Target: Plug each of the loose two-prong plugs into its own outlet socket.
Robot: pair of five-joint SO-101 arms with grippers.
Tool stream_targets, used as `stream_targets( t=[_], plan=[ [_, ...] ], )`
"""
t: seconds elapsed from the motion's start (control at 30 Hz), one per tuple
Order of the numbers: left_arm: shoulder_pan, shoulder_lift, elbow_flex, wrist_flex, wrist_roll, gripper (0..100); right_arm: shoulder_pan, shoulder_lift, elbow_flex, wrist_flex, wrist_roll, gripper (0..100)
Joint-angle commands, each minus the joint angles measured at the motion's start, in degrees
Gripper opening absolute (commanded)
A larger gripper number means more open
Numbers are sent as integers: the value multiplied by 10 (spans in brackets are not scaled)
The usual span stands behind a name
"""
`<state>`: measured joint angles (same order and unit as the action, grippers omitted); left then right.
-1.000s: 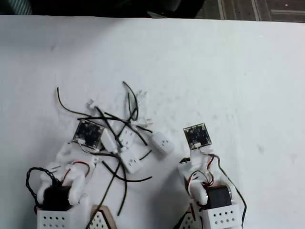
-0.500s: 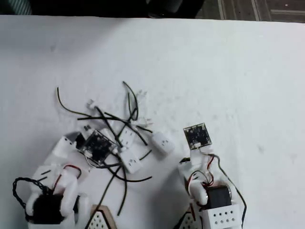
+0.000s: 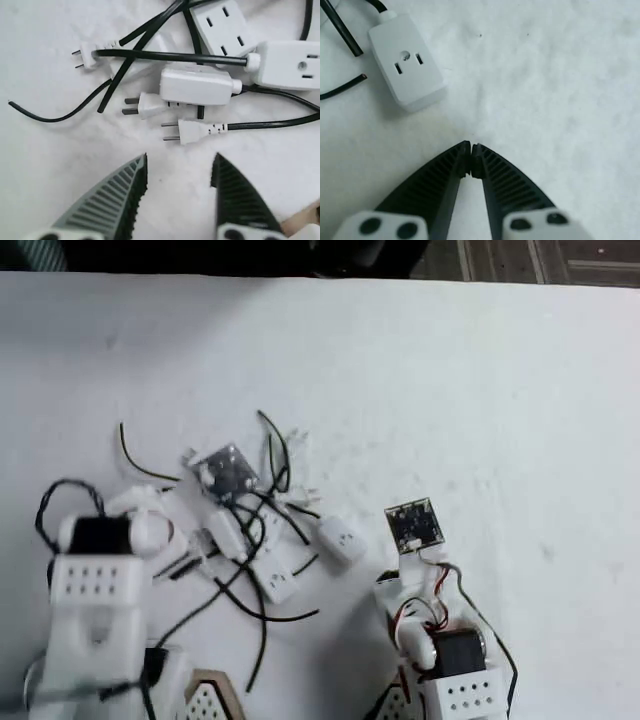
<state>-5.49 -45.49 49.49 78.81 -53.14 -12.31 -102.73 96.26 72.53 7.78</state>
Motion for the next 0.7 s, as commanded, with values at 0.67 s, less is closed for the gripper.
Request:
stream_targets(
  t=[0.67],
  plan=[
    [113,407,-95,-213,60,256,4,-4,6,2,-2,19]
  ],
)
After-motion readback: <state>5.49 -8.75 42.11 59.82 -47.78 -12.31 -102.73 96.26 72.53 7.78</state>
